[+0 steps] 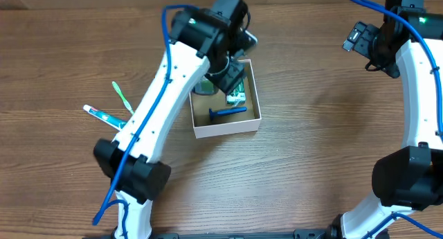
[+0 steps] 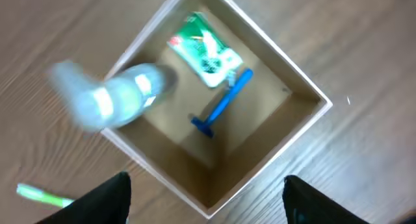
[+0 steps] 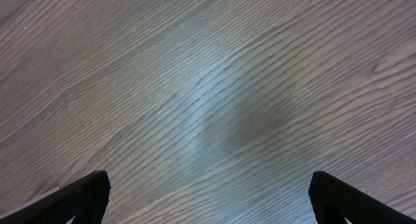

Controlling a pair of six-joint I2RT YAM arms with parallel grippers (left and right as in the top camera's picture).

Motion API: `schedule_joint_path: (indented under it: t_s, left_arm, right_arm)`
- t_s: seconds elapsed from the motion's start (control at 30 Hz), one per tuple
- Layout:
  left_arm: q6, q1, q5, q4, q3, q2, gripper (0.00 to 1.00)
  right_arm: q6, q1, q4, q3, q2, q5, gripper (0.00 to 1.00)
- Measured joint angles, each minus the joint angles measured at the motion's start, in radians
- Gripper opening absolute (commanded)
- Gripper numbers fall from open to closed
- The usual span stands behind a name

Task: Pack container
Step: 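Place the blue razor into the box with the left gripper, then grasp the green Colgate toothbrush with the left gripper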

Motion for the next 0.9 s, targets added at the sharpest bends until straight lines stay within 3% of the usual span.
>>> schedule_joint_path:
  t_s: [0.1,0.27,0.43,0.63,0.9]
  left_arm:
    - [-0.179,0.115,-0.049,-0.047,0.014,-0.016,0.74]
    - [-0.363,0.368,-0.108,-0.076,0.014,-0.016,0.76]
    - [-0.521,0.481,-0.158,0.001,-0.092,-0.024,0.77]
    - [-0.638,0.576,-0.14,0.319,-0.517,-0.028,0.75]
    - [-0.758,0.578,-0.126,0.678,-0.875,-0.031,0.72]
  right_arm:
    - [0.0,0.0,0.0,0.0,0.0,0.0,1.0]
    - [0.0,0.0,-0.001,0.0,0.0,0.0,1.0]
    - [0.0,0.0,0.0,0.0,0.0,0.0,1.0]
    - [0.0,0.0,0.0,0.0,0.0,0.0,1.0]
    - [0.0,0.0,0.0,0.0,0.0,0.0,1.0]
